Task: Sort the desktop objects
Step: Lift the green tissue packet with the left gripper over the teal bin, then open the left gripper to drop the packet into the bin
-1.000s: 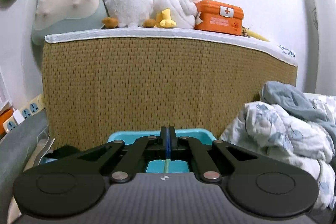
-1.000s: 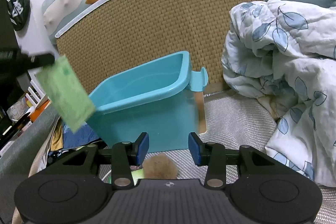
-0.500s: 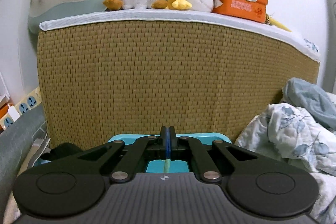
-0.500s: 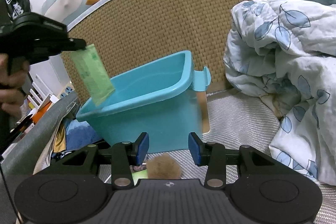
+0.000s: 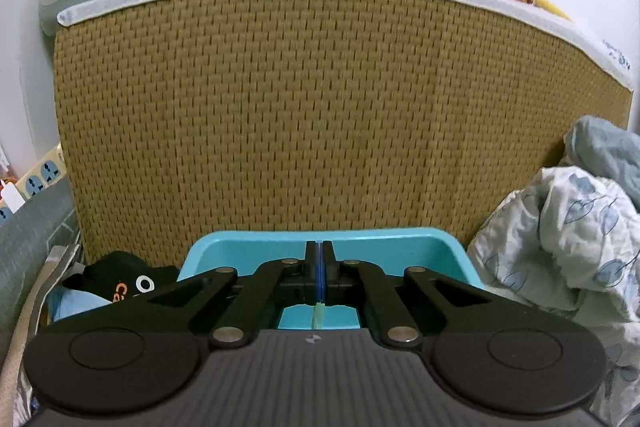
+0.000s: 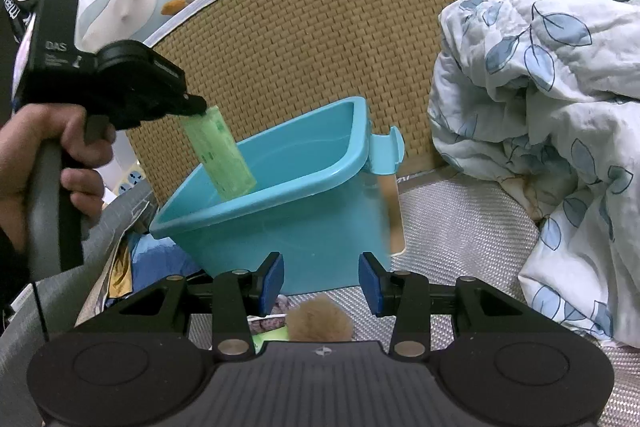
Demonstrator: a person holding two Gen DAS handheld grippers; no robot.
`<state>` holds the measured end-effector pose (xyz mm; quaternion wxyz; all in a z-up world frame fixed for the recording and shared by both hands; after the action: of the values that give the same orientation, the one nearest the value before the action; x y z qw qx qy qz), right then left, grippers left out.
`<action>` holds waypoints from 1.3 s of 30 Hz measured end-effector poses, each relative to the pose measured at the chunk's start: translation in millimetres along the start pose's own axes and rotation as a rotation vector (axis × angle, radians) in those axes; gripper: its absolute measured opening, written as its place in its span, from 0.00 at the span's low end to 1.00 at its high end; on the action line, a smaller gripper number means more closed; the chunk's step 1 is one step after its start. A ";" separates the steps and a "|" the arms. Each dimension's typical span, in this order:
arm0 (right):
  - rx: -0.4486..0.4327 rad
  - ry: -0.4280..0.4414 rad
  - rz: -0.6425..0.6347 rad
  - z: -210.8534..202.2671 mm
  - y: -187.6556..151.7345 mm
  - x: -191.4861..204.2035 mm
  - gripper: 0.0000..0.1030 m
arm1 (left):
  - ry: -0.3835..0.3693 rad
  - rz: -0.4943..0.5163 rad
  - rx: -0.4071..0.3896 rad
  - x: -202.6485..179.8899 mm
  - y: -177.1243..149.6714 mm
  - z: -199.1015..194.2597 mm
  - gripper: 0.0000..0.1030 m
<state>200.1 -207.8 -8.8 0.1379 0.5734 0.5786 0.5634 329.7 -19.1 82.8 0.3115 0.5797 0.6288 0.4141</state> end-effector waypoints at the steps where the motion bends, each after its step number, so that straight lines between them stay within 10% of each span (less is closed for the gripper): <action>1: 0.001 0.000 0.002 0.4 0.0 -0.2 0.44 | 0.001 -0.003 0.005 0.1 -1.0 2.0 0.01; 39: 0.010 0.002 0.007 4.2 -0.4 -0.2 0.44 | 0.020 -0.021 0.089 18.5 -19.6 -3.5 0.03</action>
<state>203.3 -205.8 -10.6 0.1325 0.5754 0.5795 0.5617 315.0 -1.1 68.8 0.2838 0.5821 0.6557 0.3882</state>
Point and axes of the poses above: each gripper's, at about its wrist camera, not at the fingertips, and z roughly the way its jaws point, x to its left, y to its top, the point moved 2 cm from there along z, roughly the way its jaws point, and after that the axes turned 9 degrees about y, right-handed, at the moved point
